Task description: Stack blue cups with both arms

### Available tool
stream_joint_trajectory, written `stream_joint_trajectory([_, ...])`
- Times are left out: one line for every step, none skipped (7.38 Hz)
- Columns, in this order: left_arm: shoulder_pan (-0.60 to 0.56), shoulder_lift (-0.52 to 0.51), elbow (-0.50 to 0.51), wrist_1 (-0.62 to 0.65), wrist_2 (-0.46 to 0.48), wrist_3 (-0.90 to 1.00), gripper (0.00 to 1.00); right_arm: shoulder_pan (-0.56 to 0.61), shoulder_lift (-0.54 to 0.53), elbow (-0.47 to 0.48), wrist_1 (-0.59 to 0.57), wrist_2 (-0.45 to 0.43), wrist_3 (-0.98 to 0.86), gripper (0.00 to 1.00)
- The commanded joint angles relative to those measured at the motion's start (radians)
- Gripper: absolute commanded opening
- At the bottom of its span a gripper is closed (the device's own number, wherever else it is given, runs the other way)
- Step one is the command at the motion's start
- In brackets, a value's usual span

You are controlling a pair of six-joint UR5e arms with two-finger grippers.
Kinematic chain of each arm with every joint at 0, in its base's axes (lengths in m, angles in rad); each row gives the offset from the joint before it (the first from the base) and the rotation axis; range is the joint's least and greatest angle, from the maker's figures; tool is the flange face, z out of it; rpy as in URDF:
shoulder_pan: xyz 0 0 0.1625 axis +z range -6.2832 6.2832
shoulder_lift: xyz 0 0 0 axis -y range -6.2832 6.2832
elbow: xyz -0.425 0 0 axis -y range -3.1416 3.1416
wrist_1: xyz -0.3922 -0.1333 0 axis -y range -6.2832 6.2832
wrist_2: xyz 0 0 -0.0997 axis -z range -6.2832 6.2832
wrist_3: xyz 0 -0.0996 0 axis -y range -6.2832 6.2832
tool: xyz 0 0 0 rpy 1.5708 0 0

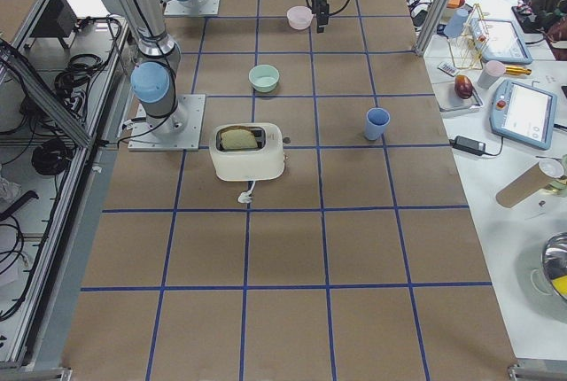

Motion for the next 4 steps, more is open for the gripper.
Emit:
stream_joint_trajectory([0.060,-0.184,0.075,0.114,0.037,0.105,1.00,-0.002,0.000,0.000,0.000,0.001,0.001,1.00])
stream_joint_trajectory([0.109,-0.270,0.142,0.139,0.037,0.175,1.00,0.000,0.000,0.002,0.000,0.000,0.001,1.00])
stream_joint_trajectory([0.134,-0.352,0.202,0.151,0.037,0.196,1.00,-0.002,0.000,0.002,0.000,0.000,0.002,1.00])
stream_joint_trajectory([0.145,-0.437,0.246,0.204,0.039,0.216,1.00,-0.002,0.002,0.002,0.000,0.000,0.002,1.00])
